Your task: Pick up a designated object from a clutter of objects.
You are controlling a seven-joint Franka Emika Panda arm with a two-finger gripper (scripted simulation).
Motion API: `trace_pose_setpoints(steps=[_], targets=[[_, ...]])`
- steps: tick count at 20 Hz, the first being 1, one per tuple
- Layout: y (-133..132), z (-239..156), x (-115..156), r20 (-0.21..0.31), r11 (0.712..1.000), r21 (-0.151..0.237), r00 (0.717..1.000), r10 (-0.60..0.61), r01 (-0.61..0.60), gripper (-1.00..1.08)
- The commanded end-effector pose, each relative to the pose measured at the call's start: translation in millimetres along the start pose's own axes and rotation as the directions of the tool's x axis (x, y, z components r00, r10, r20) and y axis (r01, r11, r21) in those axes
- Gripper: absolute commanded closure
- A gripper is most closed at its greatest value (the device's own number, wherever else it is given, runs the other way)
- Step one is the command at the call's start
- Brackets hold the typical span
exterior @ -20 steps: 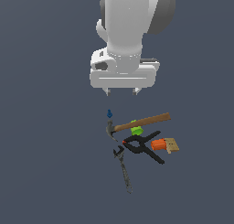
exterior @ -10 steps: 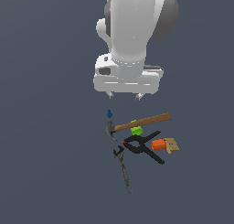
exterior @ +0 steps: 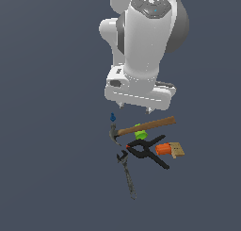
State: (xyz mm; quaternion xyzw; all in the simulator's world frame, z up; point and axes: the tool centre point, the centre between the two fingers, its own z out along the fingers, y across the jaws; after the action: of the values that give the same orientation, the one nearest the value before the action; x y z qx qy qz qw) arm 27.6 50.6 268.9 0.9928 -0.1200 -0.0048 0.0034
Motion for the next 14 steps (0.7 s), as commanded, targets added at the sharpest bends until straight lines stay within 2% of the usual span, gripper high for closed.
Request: trace_pose_setpoints(steps=[1, 7, 14], targets=[[-8.1, 7.6, 3.5, -0.001, 0.999, 0.0, 0.999, 0.053, -0.053, -0.92], [-27.5, 26.5, 10.7, -0.001, 0.984, 0.002, 0.984, 0.179, -0.179, -0.92], [-50.3, 49.6, 17.3, -0.002, 0.947, 0.003, 0.947, 0.321, -0.321, -0.92]])
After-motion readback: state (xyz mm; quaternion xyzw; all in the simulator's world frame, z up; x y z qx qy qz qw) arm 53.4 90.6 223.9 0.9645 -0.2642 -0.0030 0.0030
